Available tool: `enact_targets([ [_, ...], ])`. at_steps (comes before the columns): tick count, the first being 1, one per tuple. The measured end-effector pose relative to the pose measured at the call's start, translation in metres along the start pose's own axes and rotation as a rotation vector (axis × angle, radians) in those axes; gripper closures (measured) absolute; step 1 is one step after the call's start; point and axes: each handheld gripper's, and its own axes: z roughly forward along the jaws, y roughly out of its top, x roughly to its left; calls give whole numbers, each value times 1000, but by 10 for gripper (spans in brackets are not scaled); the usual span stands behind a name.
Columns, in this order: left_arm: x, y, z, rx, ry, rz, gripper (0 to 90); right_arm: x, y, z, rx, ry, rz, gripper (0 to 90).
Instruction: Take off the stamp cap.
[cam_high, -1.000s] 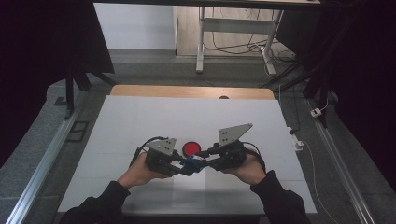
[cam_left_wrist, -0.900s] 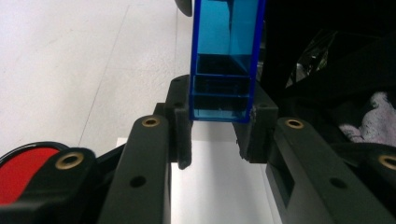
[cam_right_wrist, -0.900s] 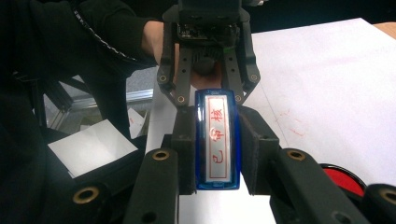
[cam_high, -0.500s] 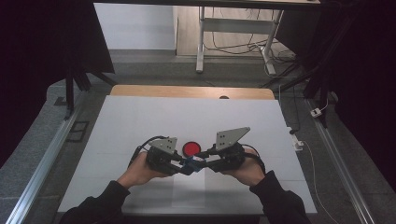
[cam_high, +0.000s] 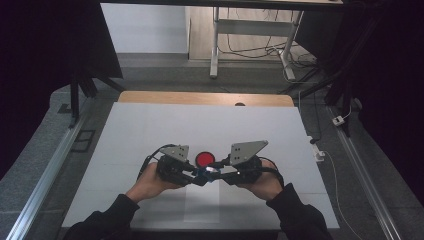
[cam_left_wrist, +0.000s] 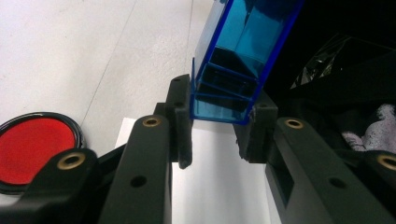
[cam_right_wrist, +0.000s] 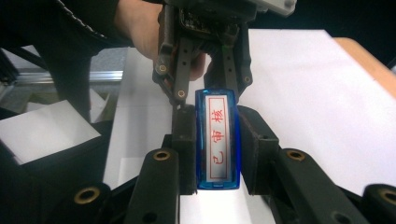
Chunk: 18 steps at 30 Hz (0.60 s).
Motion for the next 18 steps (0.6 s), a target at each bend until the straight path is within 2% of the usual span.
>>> enact_targets([
  [1, 1, -1, -1, -5, 4, 1, 695, 1, 0, -1, -8, -28, -13, 709],
  [2, 1, -3, -2, -12, 4, 14, 695, -1, 0, -3, -28, -7, 22, 709],
  [6, 0, -2, -6, -28, 9, 24, 694, -5, -2, -7, -30, -18, 43, 709],
  [8, -1, -2, -5, -20, 22, 28, 693, -7, -5, -7, -34, -16, 61, 708],
  [10, -2, -3, -5, -19, 32, 18, 692, -8, -6, -6, -38, -15, 74, 708],
  [18, -4, -4, -3, 32, 95, -20, 690, -5, -3, -8, -56, -35, 87, 706],
])
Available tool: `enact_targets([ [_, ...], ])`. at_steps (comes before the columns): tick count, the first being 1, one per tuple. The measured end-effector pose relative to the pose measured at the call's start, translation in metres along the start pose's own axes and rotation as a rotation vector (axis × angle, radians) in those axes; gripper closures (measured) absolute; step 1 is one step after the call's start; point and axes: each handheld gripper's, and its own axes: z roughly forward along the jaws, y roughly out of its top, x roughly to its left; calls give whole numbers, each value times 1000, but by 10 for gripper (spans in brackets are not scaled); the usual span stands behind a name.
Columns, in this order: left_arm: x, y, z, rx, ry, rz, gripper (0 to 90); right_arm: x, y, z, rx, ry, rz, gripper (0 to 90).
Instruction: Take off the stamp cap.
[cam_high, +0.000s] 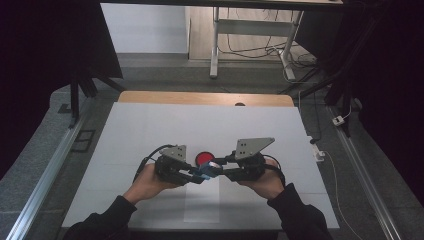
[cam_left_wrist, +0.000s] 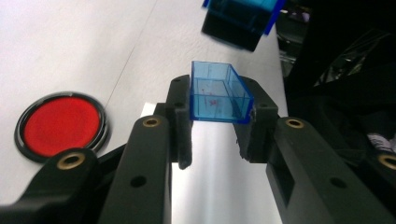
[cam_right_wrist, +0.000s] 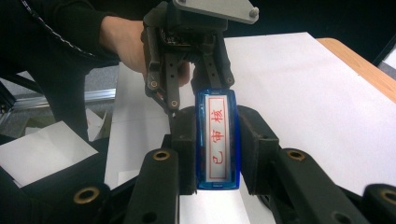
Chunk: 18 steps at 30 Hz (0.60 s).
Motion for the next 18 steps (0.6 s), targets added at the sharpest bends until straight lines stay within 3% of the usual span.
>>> enact_targets([
  [5, -2, -2, -3, 29, 47, -32, 690, 0, -1, 0, 15, -12, -5, 705],
  [9, -4, -5, -9, 36, 88, -33, 690, 1, -1, -1, 8, -26, 3, 705],
  [18, -12, -11, -20, 36, 140, -54, 689, 2, -1, -2, 11, -40, 29, 705],
])
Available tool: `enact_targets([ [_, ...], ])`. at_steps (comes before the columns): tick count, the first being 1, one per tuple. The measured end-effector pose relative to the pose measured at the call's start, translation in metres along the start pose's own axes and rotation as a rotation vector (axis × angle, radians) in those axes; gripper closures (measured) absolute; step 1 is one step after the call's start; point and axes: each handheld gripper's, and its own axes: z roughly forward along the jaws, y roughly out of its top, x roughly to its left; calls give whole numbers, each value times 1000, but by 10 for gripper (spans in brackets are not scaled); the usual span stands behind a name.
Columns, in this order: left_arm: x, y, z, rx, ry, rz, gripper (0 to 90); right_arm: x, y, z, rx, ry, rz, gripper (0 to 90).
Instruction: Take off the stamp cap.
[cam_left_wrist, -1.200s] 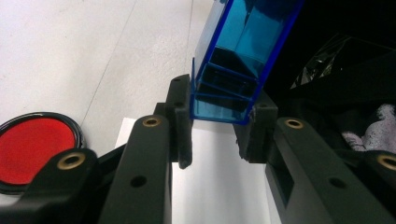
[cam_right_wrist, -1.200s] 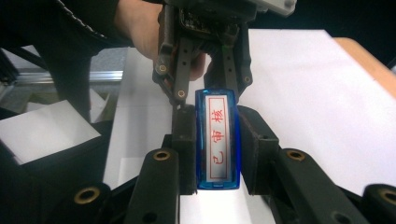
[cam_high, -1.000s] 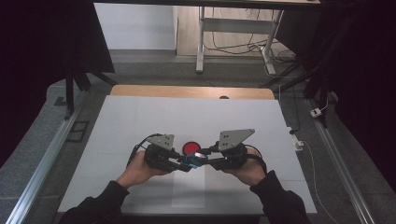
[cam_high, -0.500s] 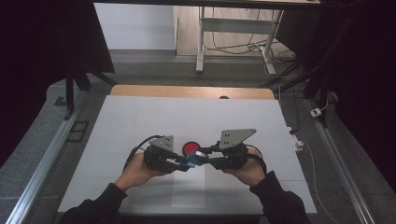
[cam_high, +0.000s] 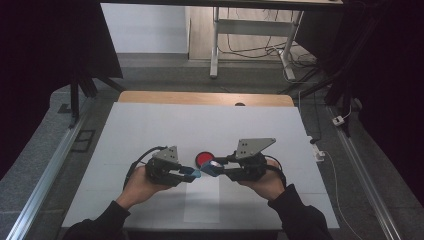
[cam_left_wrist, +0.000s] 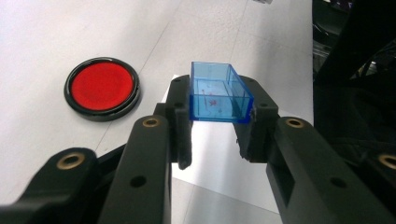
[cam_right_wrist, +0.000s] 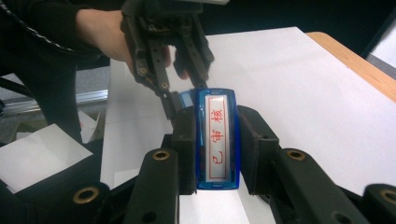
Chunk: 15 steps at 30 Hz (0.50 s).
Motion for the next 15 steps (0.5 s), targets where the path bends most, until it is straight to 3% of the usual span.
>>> enact_targets([
  [9, -9, -9, -18, -5, 64, -59, 689, 0, 0, 0, 8, -13, 26, 704],
  [15, -17, -22, -34, -39, 122, -87, 688, 0, 1, 0, 8, -15, 29, 704],
])
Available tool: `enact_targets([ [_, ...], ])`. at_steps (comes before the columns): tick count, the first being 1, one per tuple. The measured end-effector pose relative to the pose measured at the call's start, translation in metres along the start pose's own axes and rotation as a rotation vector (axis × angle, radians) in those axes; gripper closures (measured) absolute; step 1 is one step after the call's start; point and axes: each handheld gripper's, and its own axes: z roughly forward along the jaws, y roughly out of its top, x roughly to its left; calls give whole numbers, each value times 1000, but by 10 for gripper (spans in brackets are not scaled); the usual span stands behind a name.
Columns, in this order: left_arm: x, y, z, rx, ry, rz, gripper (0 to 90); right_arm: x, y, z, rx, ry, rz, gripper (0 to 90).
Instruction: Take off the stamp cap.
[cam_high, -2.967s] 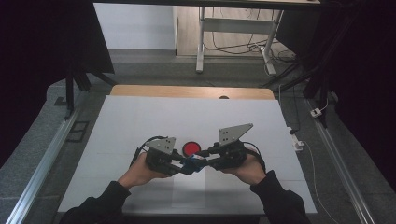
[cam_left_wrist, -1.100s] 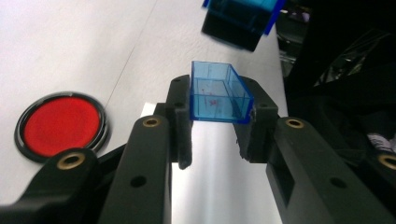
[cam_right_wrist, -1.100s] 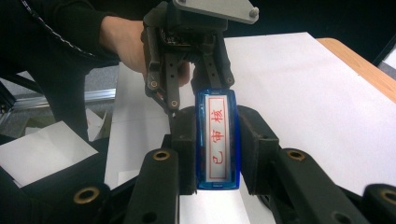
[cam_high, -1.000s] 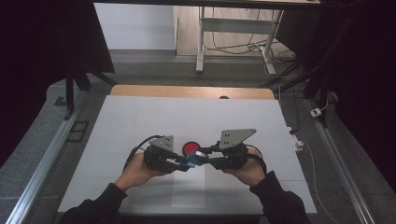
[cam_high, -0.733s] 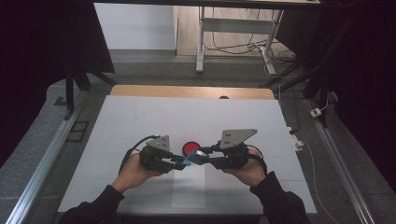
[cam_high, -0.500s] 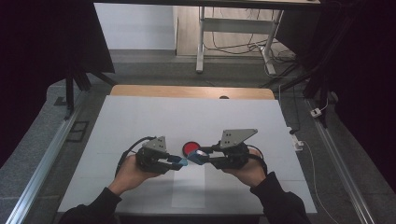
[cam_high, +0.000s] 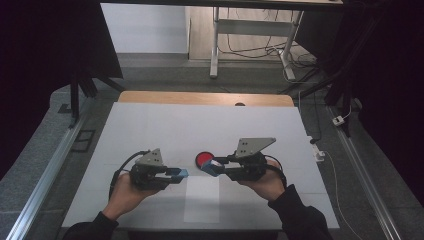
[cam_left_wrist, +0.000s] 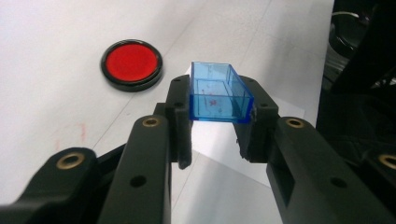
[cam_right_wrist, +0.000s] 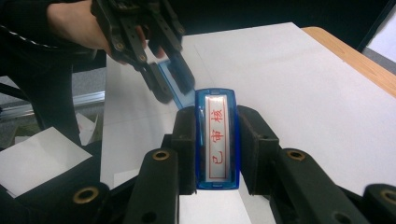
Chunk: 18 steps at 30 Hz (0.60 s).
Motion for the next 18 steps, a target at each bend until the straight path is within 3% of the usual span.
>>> enact_targets([
  [5, -2, -14, -16, -10, 29, -54, 688, 0, 0, 1, 11, -7, 10, 704],
  [18, -7, -48, -45, -62, 122, -138, 686, -1, -1, 2, 30, -22, 20, 704],
])
